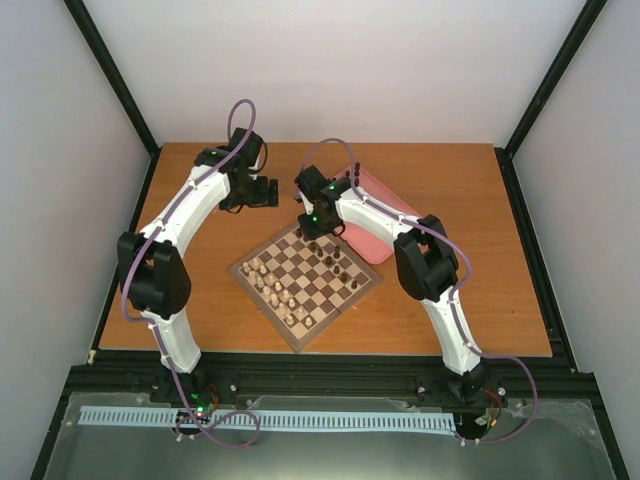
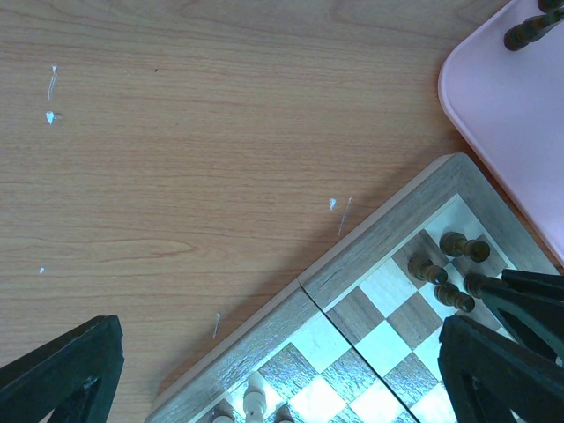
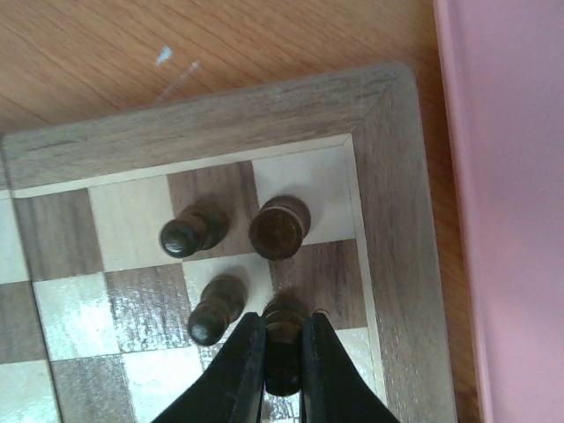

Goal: Set up the chess pieces on the board
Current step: Place the chess piece on the chessboard.

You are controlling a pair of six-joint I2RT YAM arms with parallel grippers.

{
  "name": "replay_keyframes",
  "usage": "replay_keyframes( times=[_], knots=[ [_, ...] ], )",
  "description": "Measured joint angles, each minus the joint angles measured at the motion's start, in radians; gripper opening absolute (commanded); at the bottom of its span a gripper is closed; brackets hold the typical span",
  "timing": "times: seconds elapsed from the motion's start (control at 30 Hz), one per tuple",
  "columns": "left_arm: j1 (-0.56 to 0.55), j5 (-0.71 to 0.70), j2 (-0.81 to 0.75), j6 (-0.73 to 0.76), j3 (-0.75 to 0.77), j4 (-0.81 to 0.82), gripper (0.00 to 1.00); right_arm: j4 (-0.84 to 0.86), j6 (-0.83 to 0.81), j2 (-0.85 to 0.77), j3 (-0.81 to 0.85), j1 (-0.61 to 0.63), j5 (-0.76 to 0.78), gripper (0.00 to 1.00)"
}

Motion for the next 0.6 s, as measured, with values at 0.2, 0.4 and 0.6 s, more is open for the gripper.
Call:
replay_keyframes(
  times=[0.2,0.4,0.6],
  knots=[
    [0.000,0.000,0.000,0.000,0.000,0.000,1.00,0.007,0.000,0.013,0.009,-0.009,0.011,0.03],
    [0.000,0.000,0.000,0.000,0.000,0.000,1.00,0.007,0.000,0.030,0.030,-0.015,0.011,0.03],
    [0.000,0.000,0.000,0.000,0.000,0.000,1.00,0.006,0.000,0.040,0.046,-0.017,0.010,0.04]
  ],
)
